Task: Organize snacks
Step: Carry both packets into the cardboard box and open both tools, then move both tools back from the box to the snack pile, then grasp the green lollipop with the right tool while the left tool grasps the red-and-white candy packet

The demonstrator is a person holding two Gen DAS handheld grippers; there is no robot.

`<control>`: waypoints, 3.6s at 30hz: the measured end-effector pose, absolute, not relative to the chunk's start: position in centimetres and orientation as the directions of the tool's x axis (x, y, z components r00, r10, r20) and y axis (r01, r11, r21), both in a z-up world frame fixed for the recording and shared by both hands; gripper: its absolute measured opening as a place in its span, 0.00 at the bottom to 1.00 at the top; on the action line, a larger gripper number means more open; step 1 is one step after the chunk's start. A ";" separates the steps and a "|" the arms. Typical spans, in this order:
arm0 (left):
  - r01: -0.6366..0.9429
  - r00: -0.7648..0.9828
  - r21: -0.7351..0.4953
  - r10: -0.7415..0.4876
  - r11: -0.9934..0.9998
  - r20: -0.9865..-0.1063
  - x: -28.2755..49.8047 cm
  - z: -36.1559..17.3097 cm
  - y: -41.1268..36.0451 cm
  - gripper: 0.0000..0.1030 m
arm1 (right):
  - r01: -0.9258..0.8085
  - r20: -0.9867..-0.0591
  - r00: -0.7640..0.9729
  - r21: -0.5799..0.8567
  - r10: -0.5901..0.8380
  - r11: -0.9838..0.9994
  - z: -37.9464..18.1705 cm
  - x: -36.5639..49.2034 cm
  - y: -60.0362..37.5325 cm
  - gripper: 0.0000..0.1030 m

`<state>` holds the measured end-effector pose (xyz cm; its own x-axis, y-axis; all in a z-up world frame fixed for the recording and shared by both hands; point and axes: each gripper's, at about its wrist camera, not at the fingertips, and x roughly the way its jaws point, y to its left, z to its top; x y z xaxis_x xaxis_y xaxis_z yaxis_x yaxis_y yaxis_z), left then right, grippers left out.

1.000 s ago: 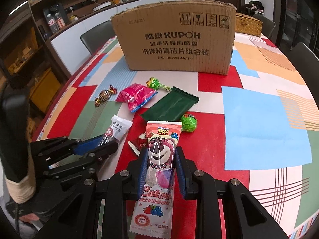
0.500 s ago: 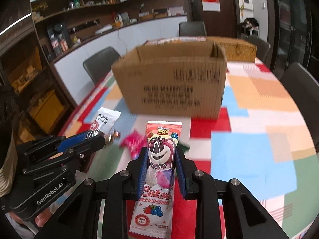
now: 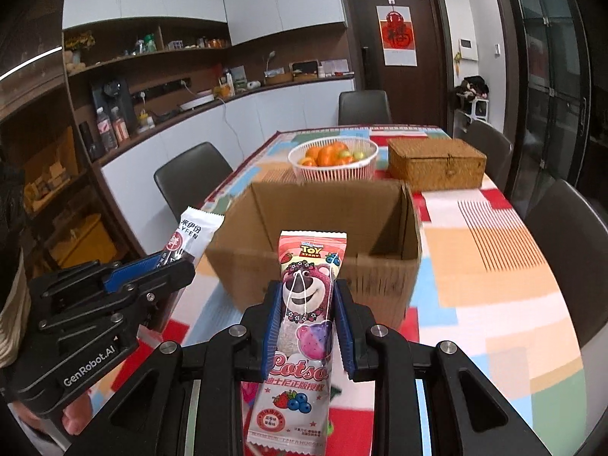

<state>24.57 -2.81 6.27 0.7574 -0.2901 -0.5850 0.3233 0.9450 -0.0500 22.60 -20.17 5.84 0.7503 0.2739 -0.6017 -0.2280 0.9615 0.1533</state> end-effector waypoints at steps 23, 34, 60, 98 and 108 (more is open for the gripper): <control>0.268 0.719 -0.083 -0.257 0.960 -0.646 36.3 5.2 -2.4 0.30 | -0.177 -0.628 0.746 0.132 0.220 0.975 6.4 37.5 -20.4 0.46; 0.292 0.757 -0.019 -0.243 0.956 -0.606 29.4 5.5 -1.6 0.41 | -0.193 -0.593 0.771 0.131 0.233 0.972 6.2 31.4 -20.2 0.46; 0.427 0.616 -0.014 -0.301 0.904 -0.728 15.7 -3.7 -4.3 0.47 | -0.215 -0.744 0.621 0.141 0.247 0.966 -3.4 16.7 -21.6 0.46; 0.458 0.440 -0.145 -0.365 0.877 -0.821 16.8 -12.4 -6.7 0.22 | -0.131 -0.835 0.467 0.259 0.290 0.957 -11.5 18.6 -22.6 0.26; 0.448 0.453 -0.160 -0.378 0.880 -0.807 14.8 -11.0 -6.4 0.21 | -0.134 -0.839 0.450 0.275 0.306 0.952 -10.7 16.3 -22.8 0.26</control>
<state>14.81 -6.44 -10.96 0.4533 -0.3776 -0.8074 0.4480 0.8796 -0.1599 16.34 -22.77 -10.69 0.4501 0.3059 -0.8389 -0.1343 0.9520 0.2751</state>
